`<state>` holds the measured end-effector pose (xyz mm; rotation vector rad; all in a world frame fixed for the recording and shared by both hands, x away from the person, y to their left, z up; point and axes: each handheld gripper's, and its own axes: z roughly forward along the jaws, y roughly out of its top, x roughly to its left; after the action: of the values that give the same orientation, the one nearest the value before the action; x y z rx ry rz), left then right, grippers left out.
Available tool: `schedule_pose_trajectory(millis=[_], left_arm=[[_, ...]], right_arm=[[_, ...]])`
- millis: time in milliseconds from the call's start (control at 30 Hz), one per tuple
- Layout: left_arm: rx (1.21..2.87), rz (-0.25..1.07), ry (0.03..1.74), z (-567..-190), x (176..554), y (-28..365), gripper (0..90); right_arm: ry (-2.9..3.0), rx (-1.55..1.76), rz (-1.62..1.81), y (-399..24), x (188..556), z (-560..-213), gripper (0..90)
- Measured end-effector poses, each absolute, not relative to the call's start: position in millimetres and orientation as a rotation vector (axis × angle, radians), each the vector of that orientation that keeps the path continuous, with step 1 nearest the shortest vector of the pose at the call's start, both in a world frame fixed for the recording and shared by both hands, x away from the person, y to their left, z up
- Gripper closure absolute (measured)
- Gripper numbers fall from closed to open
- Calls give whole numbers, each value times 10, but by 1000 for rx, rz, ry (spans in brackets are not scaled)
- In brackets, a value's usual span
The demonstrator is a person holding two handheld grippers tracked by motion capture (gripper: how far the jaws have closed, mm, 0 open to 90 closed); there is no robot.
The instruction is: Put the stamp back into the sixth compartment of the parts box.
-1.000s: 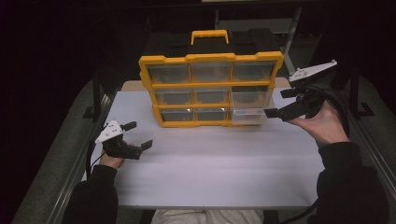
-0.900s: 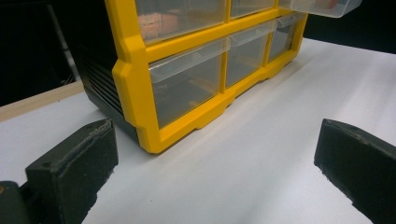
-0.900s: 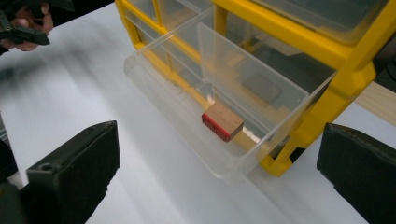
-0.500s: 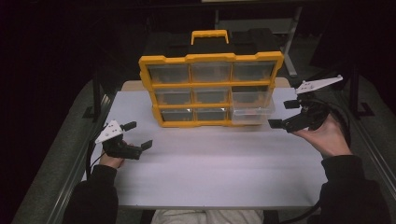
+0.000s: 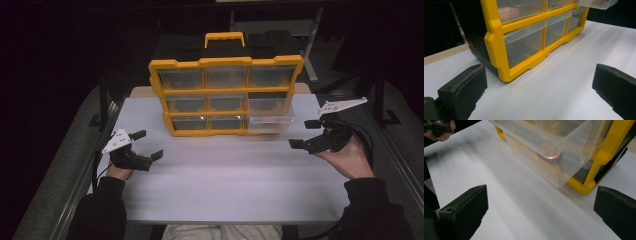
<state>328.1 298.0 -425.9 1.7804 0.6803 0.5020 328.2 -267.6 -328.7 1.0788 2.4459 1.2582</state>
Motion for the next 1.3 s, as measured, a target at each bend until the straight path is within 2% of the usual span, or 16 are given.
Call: schedule_pose_trajectory(millis=[1300], left_arm=[[1786,502,676,-4261,3276,2971,0]], right_arm=[[2388,1226,1309,-2904,2988,-4050,0]])
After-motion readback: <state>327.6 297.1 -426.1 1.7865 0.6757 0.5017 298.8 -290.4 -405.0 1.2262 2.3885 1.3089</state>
